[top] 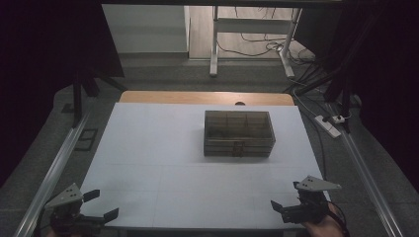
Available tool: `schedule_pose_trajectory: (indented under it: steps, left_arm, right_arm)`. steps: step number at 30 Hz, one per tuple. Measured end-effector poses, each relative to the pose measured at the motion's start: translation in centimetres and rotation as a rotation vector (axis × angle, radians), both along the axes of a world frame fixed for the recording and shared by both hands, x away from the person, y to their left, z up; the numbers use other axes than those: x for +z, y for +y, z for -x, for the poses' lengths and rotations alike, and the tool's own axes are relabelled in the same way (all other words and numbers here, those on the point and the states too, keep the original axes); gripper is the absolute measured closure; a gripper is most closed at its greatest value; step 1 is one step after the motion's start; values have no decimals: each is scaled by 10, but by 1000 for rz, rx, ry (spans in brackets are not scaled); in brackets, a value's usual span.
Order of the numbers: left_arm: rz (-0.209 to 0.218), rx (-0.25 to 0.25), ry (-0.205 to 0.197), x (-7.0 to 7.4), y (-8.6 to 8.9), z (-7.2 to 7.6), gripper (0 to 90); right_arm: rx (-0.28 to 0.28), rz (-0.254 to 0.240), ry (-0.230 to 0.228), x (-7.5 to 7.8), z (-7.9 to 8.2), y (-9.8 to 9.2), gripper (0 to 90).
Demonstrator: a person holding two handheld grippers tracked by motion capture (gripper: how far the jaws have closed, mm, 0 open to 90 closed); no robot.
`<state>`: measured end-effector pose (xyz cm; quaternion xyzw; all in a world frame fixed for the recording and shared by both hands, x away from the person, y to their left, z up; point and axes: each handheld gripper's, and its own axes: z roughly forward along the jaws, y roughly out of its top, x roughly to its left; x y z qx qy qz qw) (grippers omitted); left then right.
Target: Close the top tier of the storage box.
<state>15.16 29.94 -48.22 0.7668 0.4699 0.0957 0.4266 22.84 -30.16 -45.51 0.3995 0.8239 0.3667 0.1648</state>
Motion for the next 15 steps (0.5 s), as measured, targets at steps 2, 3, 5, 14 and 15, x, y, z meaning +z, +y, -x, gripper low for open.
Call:
schedule_pose_trajectory:
  steps: [2, 3, 5, 14, 15]
  left_arm:
    - [0, 1, 0, 0, 0, 0, 5]
    - [0, 2, -1, 0, 0, 0, 5]
    - [0, 4, -2, 0, 0, 0, 3]
    - [-1, 10, -5, 0, 1, 0, 0]
    - [-2, 11, -5, 0, 1, 1, 0]
  right_arm:
    - [-5, -2, 3, 0, 1, -2, 0]
    - [-7, -8, 6, 0, 1, -3, 0]
    - [-12, -10, 8, 1, 2, -5, 0]
    - [-28, -19, 2, 2, 7, -13, 0]
    - [-30, -22, 0, 2, 8, -14, 0]
